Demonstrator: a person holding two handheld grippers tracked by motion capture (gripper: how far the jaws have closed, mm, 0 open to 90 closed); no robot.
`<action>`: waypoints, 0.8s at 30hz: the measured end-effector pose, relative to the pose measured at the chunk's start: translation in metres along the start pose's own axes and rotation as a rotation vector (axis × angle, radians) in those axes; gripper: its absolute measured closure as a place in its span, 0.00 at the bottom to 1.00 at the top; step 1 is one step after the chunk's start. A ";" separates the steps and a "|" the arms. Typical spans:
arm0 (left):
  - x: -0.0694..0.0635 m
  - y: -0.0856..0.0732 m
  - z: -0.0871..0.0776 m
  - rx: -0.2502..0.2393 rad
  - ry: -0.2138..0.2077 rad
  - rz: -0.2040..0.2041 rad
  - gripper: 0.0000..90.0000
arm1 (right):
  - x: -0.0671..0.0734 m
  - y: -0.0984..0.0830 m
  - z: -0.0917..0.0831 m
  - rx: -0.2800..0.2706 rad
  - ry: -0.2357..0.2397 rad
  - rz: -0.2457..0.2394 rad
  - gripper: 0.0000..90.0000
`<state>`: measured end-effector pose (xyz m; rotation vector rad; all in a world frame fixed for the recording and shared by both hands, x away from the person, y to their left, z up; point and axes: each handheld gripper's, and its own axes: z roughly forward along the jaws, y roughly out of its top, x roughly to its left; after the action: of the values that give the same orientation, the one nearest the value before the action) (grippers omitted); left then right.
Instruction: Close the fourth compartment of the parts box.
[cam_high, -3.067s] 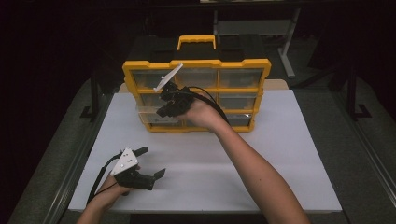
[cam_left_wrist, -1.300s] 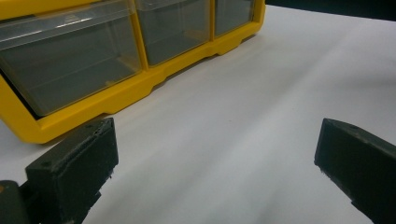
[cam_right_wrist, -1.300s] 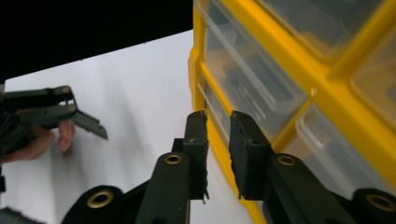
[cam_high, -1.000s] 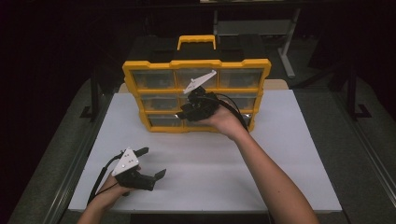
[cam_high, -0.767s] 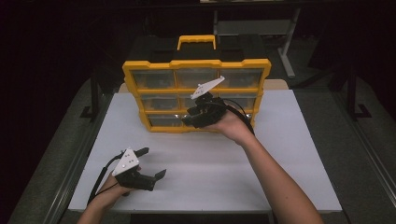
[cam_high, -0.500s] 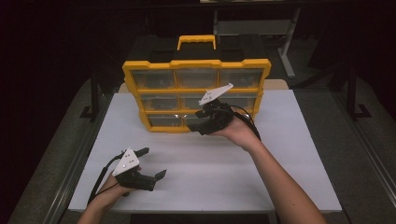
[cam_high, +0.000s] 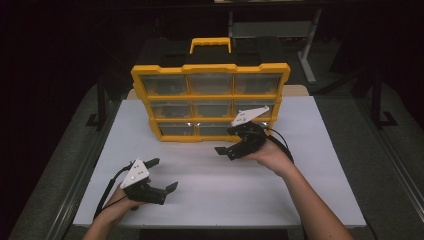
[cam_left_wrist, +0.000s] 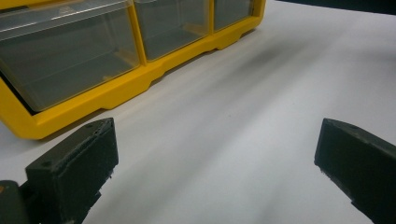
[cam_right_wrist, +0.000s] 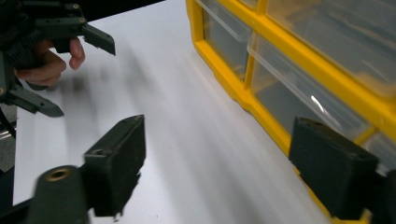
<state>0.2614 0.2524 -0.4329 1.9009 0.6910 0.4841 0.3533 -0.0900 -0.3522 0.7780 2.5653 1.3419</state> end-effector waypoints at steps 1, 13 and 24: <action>0.000 0.000 0.000 0.000 0.000 -0.001 0.00 | 0.000 -0.004 -0.001 -0.004 -0.009 0.007 0.17; -0.001 -0.001 0.001 -0.004 0.001 -0.008 0.00 | -0.001 -0.043 -0.011 -0.037 -0.077 0.033 0.02; 0.000 0.000 0.000 0.005 0.001 0.005 0.00 | -0.001 -0.075 -0.024 -0.057 -0.109 0.055 0.00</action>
<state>0.2612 0.2527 -0.4330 1.9077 0.6892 0.4866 0.3170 -0.1428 -0.3985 0.8923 2.4278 1.3429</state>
